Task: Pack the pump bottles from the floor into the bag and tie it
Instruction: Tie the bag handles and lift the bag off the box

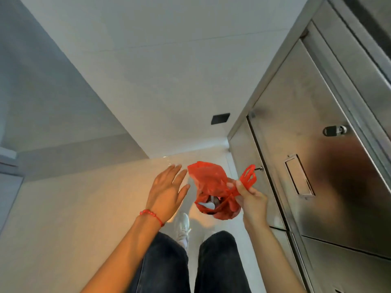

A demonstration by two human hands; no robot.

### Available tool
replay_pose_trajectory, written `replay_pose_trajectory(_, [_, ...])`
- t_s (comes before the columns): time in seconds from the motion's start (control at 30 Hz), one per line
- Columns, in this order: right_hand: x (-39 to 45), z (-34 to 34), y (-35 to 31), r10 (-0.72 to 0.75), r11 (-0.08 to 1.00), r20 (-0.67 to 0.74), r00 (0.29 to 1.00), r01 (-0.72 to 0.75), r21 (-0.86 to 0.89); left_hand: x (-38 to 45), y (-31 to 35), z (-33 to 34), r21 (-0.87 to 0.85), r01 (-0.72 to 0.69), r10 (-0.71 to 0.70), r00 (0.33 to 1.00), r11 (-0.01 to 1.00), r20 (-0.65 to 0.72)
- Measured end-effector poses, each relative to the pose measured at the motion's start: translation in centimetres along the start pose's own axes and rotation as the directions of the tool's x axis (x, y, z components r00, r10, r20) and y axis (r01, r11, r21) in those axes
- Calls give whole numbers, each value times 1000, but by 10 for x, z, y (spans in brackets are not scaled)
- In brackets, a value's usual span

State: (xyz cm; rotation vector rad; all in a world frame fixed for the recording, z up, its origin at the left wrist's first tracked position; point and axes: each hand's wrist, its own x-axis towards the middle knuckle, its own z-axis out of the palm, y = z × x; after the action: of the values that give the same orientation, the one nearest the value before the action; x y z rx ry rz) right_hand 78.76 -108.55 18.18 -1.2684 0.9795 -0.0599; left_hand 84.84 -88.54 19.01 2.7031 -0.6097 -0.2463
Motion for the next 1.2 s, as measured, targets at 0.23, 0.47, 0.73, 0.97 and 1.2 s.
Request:
replay_pose_trajectory(0.23, [104, 41, 26, 14, 1000, 39, 999, -14, 0, 73, -35, 49, 12, 40, -40, 998, 999, 42])
replay_pose_trajectory(0.47, [203, 69, 82, 38, 999, 52, 998, -37, -26, 119, -74, 127, 3, 135, -135, 984, 991, 120])
replay_pose_trajectory(0.73, [306, 92, 164, 55, 997, 61, 997, -51, -62, 150, -121, 229, -20, 246, -242, 962, 969, 130])
replay_pose_trajectory(0.97, [378, 110, 223, 140, 990, 5, 990, -140, -36, 175, -162, 300, -28, 225, -218, 962, 974, 167])
replay_pose_trajectory(1.2, [431, 128, 254, 119, 993, -32, 992, -119, -16, 205, -187, 351, -16, 150, -149, 987, 989, 59])
